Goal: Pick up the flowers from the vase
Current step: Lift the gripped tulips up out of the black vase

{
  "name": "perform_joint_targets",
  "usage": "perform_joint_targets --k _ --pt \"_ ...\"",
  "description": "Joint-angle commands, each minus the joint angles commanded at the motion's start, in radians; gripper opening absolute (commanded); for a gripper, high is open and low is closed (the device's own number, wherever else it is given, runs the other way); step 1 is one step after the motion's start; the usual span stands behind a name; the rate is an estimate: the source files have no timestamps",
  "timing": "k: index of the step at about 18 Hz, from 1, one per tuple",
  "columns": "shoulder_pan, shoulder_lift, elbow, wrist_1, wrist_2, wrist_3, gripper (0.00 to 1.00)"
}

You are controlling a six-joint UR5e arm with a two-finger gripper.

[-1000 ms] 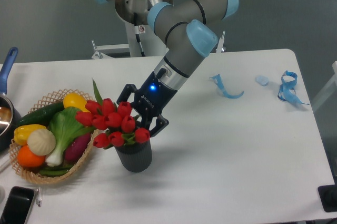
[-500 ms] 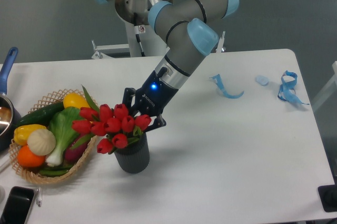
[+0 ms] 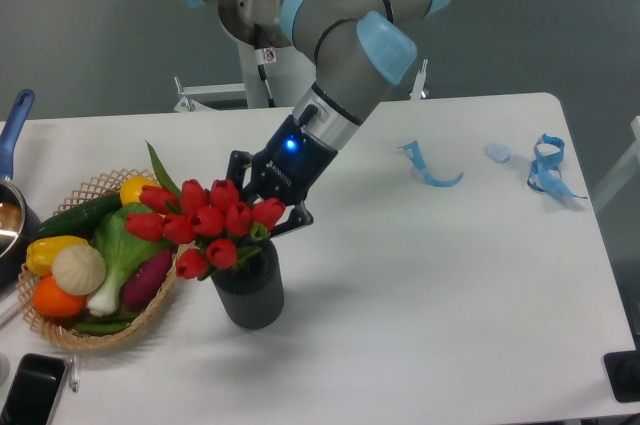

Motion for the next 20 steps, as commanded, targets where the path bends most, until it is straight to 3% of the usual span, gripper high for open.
perform_joint_targets --k 15,20 --pt "0.034 0.097 0.140 -0.003 -0.032 -0.230 0.34" --pt "0.041 0.144 0.224 -0.003 -0.060 -0.405 0.34"
